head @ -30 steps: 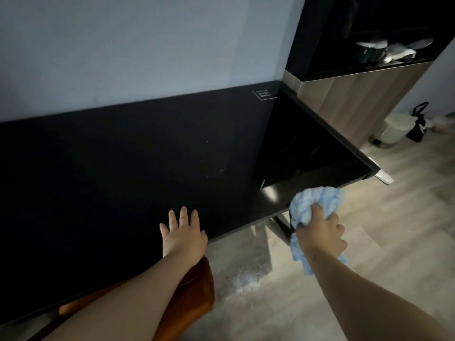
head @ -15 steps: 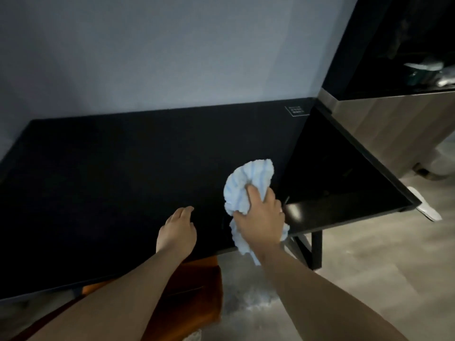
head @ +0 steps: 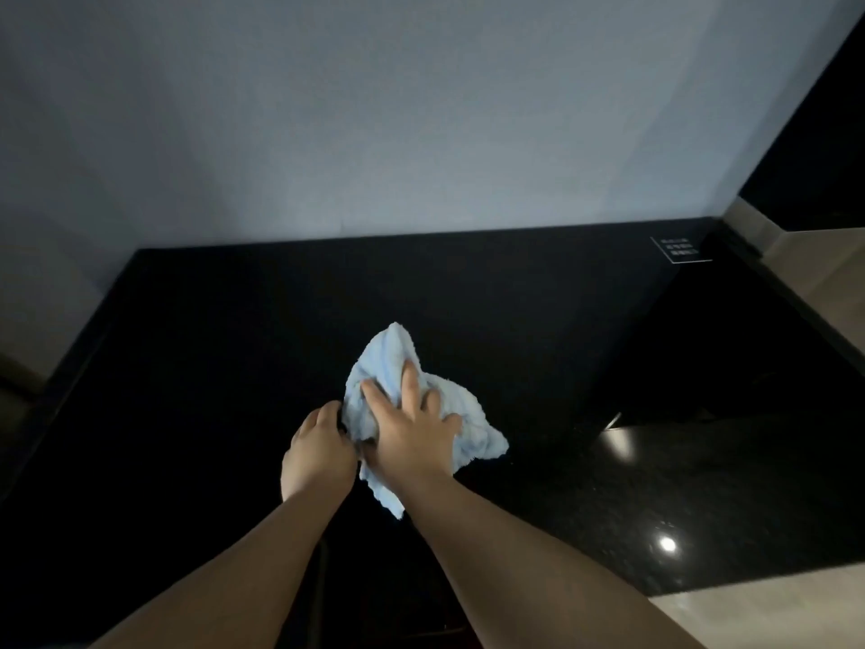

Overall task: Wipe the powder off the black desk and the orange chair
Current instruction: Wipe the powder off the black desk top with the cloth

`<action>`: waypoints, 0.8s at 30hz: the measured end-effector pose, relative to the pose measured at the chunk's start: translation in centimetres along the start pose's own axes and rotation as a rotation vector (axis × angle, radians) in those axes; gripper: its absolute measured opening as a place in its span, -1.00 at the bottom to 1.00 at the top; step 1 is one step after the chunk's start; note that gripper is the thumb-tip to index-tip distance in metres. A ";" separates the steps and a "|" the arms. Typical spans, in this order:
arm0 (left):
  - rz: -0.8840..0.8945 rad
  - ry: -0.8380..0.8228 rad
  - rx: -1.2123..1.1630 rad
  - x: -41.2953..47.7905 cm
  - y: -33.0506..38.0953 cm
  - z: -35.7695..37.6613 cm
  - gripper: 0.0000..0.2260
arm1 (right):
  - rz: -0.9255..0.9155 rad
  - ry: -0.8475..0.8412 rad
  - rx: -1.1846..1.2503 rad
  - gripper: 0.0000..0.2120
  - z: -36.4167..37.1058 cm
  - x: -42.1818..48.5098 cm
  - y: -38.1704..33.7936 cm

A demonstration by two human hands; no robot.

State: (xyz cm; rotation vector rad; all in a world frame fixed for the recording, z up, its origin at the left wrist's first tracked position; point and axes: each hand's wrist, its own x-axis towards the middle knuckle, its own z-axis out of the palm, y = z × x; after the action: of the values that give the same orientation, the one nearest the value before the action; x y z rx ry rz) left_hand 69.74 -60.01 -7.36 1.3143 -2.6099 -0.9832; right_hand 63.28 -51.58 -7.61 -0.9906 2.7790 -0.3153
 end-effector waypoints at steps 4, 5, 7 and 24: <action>0.054 -0.025 0.063 1.1 0.9 0.7 -0.61 | 0.022 -0.114 0.000 -0.41 0.9 2.2 0.9; 0.062 -0.028 0.082 1.2 1.2 1.0 -0.60 | 0.055 -0.113 0.004 -0.41 0.9 2.6 1.6; 0.068 -0.048 0.115 1.2 2.2 1.7 -0.56 | 0.152 -0.102 0.011 -0.43 0.6 3.2 3.7; 0.403 -0.311 0.326 -12.1 14.3 13.8 -0.54 | 0.992 0.120 0.139 -0.48 -5.2 -17.1 30.8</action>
State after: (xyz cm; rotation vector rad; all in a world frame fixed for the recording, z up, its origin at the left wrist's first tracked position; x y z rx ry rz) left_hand 62.97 -37.75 -7.53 0.6575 -3.1996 -0.7685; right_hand 56.59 -16.58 -8.92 0.4870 2.8842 -0.3923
